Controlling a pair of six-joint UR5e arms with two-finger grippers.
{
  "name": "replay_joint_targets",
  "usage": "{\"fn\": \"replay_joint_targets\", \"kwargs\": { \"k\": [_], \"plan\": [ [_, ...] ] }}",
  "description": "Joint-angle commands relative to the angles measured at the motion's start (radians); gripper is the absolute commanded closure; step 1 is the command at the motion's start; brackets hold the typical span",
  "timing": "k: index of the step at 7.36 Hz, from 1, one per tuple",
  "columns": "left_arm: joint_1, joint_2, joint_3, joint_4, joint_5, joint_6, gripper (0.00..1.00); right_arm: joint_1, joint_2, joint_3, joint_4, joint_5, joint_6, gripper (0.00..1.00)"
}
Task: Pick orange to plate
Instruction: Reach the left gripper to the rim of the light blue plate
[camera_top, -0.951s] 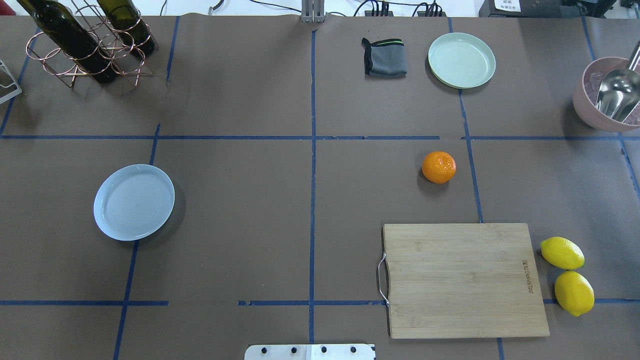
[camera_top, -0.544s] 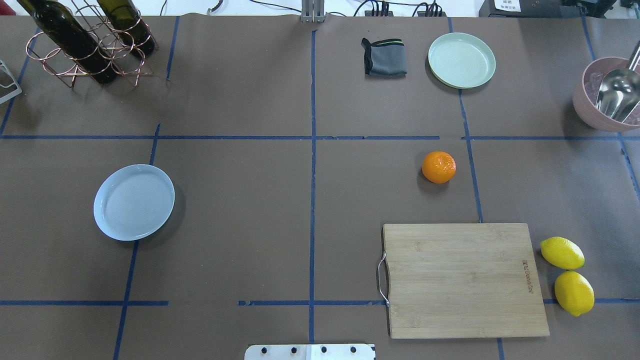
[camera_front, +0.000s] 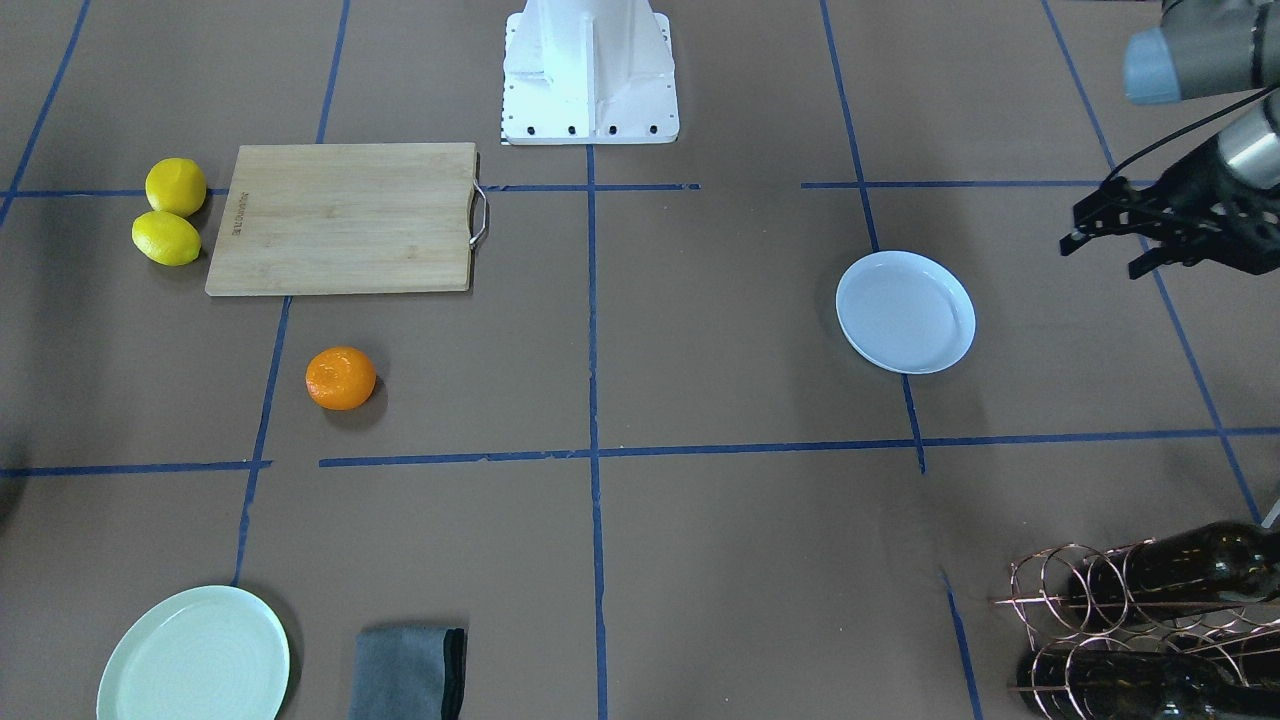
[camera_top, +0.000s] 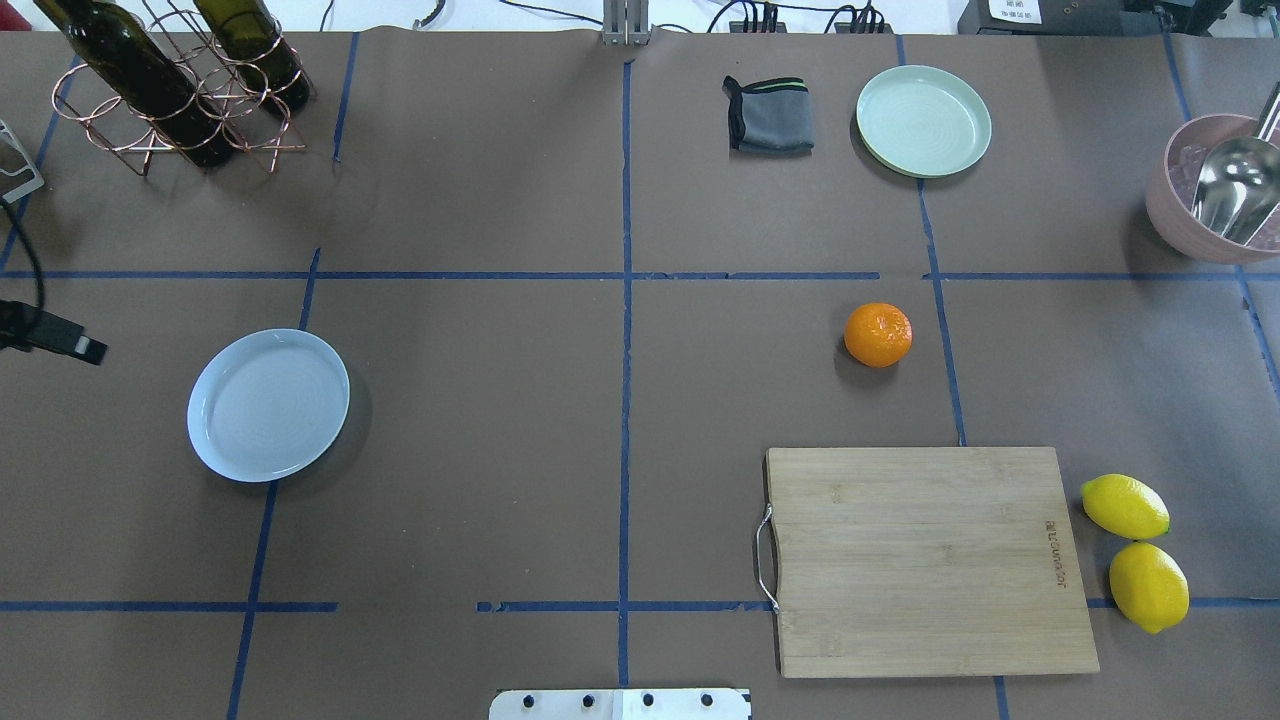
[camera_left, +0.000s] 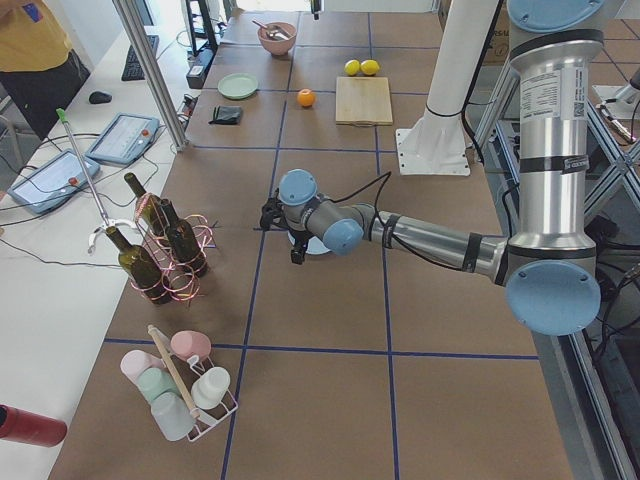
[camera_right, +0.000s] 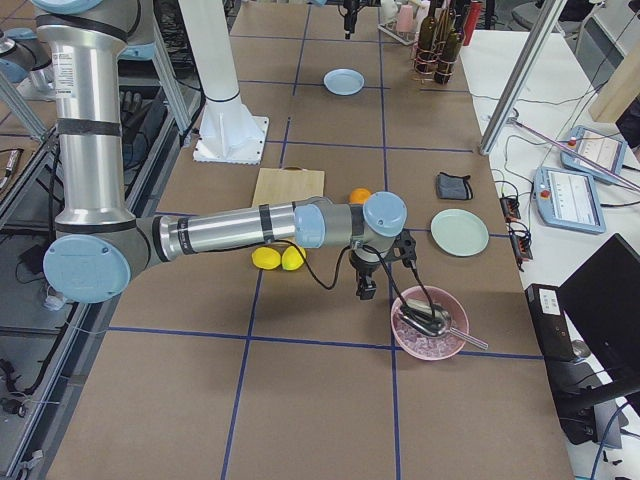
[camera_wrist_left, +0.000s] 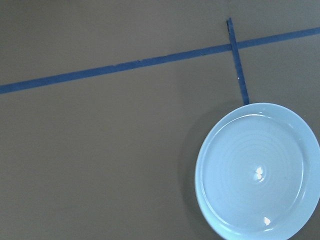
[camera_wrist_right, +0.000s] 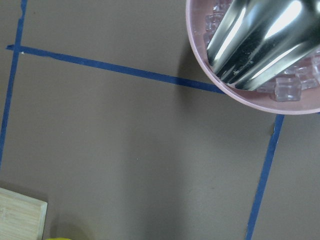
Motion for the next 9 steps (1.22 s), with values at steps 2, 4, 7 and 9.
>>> {"fn": "replay_joint_targets", "kwargs": {
  "k": [2, 4, 7, 9],
  "plan": [
    [0.201, -0.032, 0.1, -0.115, 0.19, -0.293, 0.03, -0.012, 0.0, 0.001, -0.001, 0.01, 0.0, 0.0],
    [0.201, -0.033, 0.139, -0.115, 0.206, -0.301, 0.15, -0.012, 0.0, 0.001, -0.002, 0.01, 0.002, 0.0],
    [0.209, -0.06, 0.191, -0.121, 0.195, -0.303, 0.18, -0.012, 0.0, 0.004, -0.001, 0.012, 0.0, 0.0],
    [0.21, -0.091, 0.2, -0.118, 0.189, -0.306, 0.32, -0.011, 0.0, 0.01, -0.002, 0.012, 0.0, 0.0]
  ]
}}
